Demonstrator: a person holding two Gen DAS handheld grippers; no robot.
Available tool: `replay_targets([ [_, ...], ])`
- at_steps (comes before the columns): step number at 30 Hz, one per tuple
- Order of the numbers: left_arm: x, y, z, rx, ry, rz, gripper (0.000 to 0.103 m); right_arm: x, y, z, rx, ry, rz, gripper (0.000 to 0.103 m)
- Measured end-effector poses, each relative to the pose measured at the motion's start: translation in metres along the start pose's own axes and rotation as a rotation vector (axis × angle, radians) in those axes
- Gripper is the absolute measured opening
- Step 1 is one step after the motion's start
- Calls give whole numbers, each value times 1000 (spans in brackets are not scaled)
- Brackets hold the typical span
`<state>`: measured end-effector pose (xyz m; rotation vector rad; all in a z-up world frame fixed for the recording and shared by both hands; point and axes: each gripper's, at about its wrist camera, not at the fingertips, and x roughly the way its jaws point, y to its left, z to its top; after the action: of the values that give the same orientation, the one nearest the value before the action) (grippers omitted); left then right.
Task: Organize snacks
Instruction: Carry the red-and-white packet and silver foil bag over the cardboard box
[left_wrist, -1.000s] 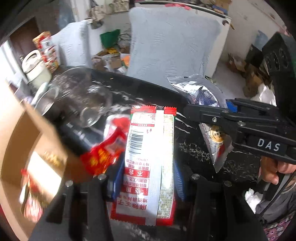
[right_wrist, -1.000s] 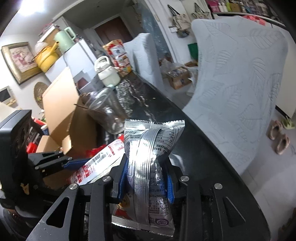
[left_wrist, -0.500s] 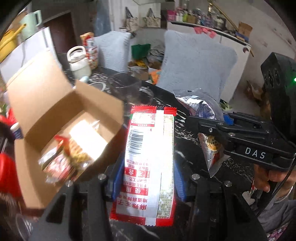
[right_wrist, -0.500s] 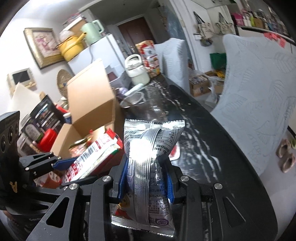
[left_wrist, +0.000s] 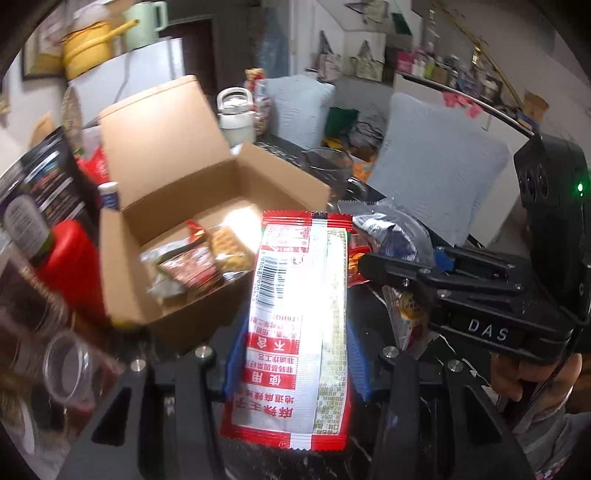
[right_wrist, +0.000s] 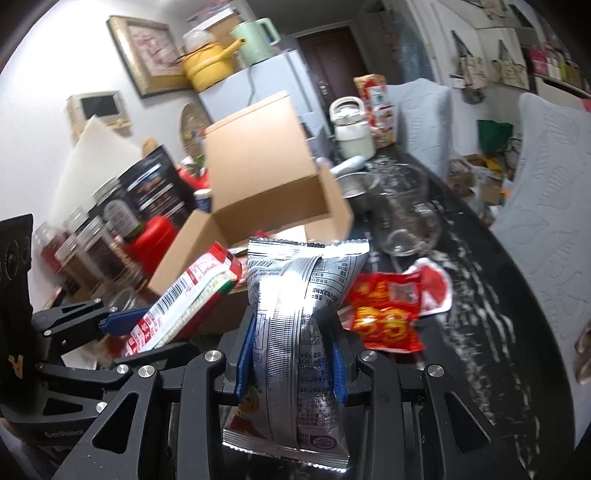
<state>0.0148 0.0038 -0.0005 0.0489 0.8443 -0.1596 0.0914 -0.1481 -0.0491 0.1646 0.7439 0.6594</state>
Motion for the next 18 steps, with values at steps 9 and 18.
replay_targets([
  [9, -29, 21, -21, -72, -42, 90, 47, 7, 37, -2, -84, 13, 76, 34],
  [18, -34, 38, -12, -87, -75, 100, 47, 11, 60, 12, -132, -2, 84, 34],
])
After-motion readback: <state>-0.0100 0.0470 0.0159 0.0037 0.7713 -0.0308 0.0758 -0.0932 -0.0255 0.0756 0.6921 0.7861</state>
